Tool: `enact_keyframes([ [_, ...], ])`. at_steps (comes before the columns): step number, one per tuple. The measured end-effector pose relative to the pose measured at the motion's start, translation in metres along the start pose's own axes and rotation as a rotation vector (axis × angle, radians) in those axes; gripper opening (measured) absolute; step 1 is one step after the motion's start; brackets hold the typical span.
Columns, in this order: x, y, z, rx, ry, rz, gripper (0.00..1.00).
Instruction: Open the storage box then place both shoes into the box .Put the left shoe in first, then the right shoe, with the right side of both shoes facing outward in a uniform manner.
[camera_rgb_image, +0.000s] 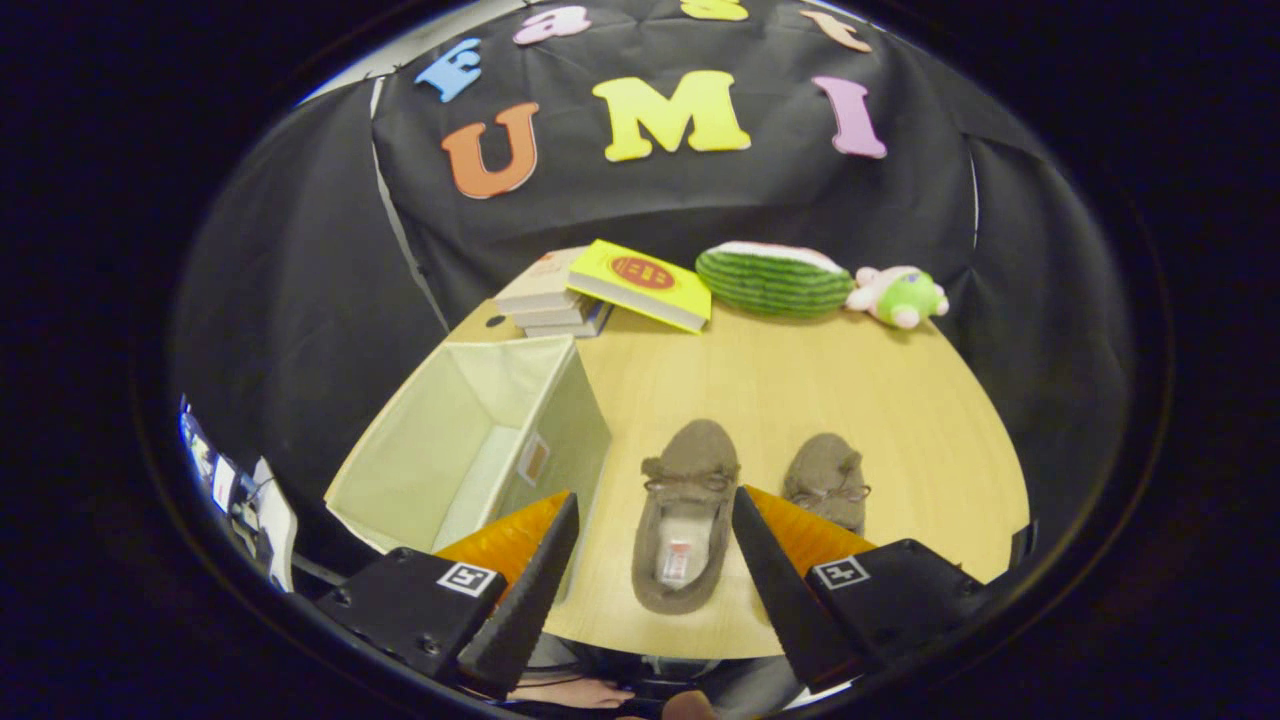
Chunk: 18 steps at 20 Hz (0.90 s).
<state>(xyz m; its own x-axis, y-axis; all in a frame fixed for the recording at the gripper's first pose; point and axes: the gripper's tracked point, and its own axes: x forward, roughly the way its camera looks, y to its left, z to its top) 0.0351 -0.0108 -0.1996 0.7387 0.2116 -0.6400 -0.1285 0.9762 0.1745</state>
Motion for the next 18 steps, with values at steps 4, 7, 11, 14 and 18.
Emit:
enact_keyframes([
  [4,0.02,-0.018,-0.026,0.107,0.139,0.013,0.99],
  [7,0.032,-0.036,-0.035,0.13,0.196,-0.013,0.99],
  [11,0.049,-0.043,-0.042,0.156,0.264,0.005,0.96],
  [14,0.064,-0.047,-0.039,0.187,0.301,0.037,0.88],
  [18,0.076,-0.048,-0.049,0.264,0.394,0.097,0.66],
])
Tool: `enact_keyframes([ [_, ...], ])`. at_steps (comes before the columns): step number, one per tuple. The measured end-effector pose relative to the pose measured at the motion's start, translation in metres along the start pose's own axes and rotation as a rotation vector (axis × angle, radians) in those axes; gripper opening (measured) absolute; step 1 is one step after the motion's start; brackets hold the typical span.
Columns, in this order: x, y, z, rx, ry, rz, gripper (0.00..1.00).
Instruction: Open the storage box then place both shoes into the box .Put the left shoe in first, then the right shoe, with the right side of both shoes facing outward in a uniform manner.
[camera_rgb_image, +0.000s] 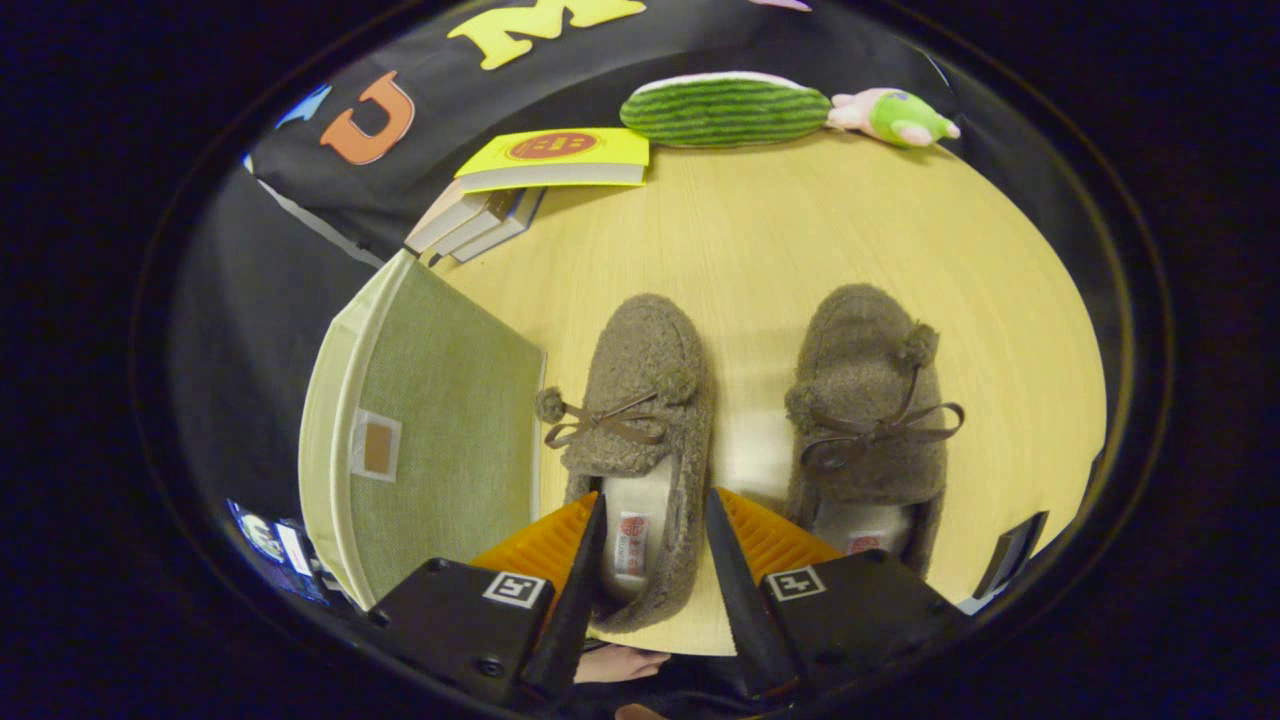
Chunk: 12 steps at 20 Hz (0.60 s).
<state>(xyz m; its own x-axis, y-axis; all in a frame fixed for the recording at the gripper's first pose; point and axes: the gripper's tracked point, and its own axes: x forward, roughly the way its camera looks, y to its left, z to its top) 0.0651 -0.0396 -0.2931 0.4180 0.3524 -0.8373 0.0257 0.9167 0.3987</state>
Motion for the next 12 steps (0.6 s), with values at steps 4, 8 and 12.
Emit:
enact_keyframes([
  [4,0.012,-0.006,-0.003,0.034,0.061,0.032,0.55],
  [8,0.015,-0.013,-0.003,0.067,0.093,0.038,0.33],
  [12,0.013,-0.017,0.0,0.164,0.073,0.046,0.11],
])
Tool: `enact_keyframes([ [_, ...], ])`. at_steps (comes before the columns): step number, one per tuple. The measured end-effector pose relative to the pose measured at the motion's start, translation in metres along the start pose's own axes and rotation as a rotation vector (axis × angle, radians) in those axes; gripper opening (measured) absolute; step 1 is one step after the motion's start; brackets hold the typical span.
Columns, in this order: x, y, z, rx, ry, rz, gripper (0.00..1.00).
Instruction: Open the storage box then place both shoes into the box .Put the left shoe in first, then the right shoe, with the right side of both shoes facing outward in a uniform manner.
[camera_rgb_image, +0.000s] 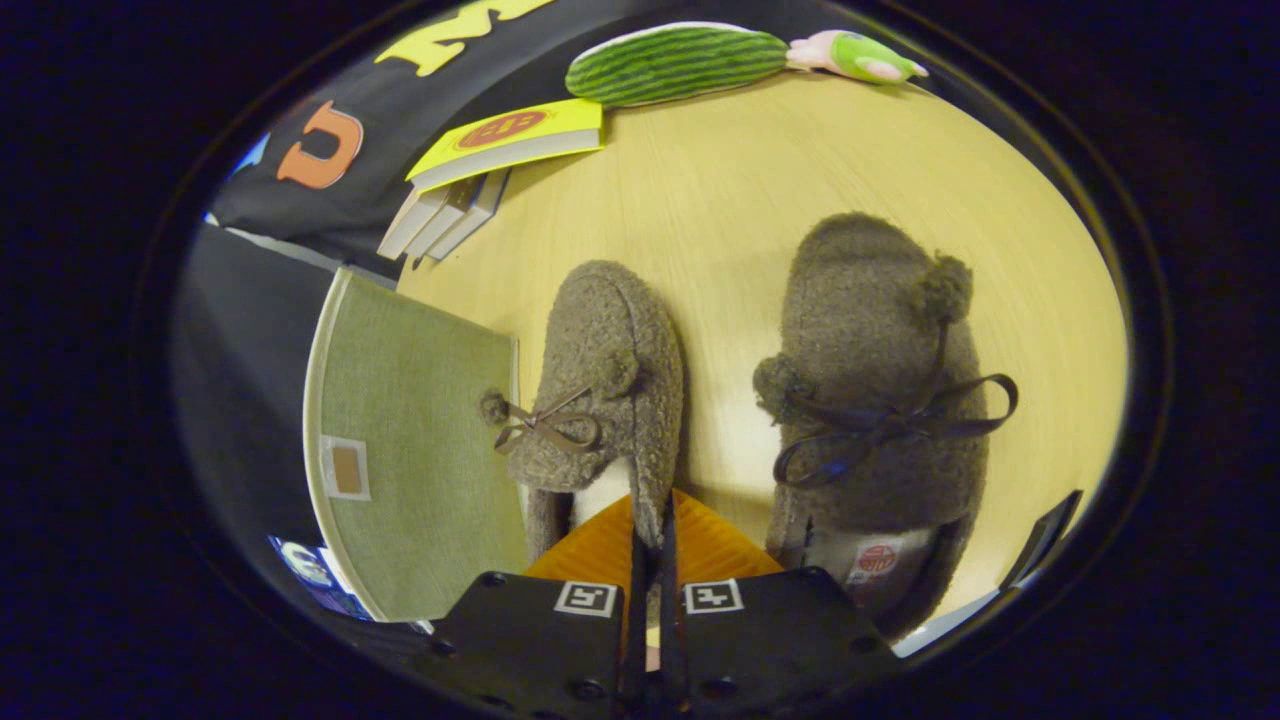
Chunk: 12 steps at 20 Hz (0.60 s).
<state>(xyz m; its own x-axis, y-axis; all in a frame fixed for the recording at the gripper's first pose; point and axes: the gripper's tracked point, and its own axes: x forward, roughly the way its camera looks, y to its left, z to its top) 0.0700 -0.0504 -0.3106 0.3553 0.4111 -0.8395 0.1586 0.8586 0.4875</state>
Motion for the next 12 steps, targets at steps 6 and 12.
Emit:
enact_keyframes([
  [6,-0.01,0.02,-0.005,0.142,-0.029,0.1,0.06],
  [12,-0.077,0.068,0.001,0.145,-0.145,0.148,0.06],
])
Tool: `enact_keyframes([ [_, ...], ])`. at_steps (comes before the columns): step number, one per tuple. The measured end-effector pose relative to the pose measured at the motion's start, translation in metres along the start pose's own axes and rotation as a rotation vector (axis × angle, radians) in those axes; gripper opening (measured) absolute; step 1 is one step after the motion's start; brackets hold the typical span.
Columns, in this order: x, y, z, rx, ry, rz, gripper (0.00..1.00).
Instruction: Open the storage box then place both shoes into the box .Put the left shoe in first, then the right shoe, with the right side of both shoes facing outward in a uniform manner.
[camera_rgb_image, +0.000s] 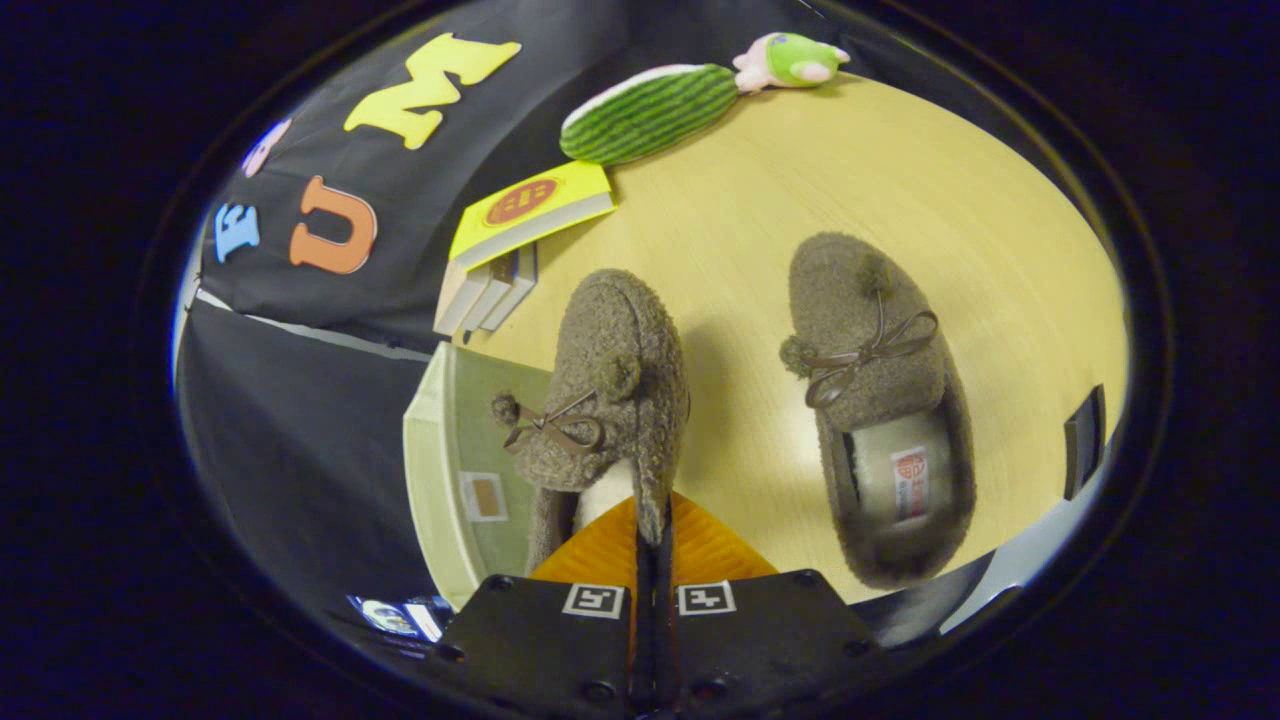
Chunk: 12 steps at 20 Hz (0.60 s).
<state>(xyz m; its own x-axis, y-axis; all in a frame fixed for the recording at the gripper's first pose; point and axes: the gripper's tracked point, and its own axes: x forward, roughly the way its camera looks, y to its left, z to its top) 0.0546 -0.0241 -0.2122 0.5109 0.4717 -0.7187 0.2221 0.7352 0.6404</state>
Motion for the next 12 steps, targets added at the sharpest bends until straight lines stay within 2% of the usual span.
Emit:
enact_keyframes([
  [6,-0.056,0.091,0.004,-0.122,-0.154,0.022,0.06],
  [12,-0.045,0.16,-0.04,-0.176,-0.149,0.031,0.06],
])
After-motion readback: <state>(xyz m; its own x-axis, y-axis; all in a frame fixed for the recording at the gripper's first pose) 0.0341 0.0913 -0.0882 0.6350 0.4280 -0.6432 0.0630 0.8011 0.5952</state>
